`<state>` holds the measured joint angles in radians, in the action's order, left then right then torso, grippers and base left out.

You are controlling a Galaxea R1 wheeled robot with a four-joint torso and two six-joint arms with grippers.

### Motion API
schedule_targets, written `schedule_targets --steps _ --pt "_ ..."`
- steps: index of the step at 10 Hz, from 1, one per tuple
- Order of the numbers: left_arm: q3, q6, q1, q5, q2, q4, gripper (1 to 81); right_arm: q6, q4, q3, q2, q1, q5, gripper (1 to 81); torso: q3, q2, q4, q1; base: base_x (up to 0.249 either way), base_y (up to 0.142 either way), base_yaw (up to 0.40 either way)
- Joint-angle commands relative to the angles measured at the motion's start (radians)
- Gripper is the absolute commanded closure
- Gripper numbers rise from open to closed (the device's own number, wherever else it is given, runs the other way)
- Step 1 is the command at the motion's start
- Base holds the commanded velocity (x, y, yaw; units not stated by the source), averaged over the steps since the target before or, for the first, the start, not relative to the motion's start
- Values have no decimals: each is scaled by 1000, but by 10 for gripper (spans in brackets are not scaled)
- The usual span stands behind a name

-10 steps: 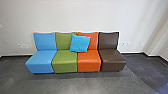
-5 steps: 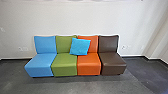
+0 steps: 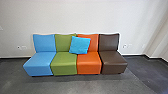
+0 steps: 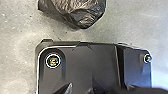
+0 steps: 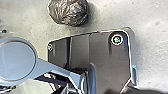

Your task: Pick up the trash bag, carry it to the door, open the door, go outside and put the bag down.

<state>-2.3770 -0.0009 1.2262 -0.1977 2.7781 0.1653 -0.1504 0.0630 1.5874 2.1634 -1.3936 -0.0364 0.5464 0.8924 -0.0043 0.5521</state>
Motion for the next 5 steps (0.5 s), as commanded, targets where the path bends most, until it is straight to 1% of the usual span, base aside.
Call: schedule_targets --steps 1,2,4,5 --pt "7 2 -88 -91 -24 34 10 -1 -32 -63 -97 66 -56 10 -3 97 0 62 0 0 0" --pt "9 2 -106 -118 -26 48 10 0 -32 -100 -129 78 -57 10 14 122 0 79 0 0 0" --pt "9 1 -141 -126 -27 62 10 0 -35 -169 -189 95 -57 10 27 177 0 114 0 0 0" --pt "5 2 -156 -141 -26 77 10 0 -35 -192 -209 95 -57 10 28 213 0 137 0 0 0"
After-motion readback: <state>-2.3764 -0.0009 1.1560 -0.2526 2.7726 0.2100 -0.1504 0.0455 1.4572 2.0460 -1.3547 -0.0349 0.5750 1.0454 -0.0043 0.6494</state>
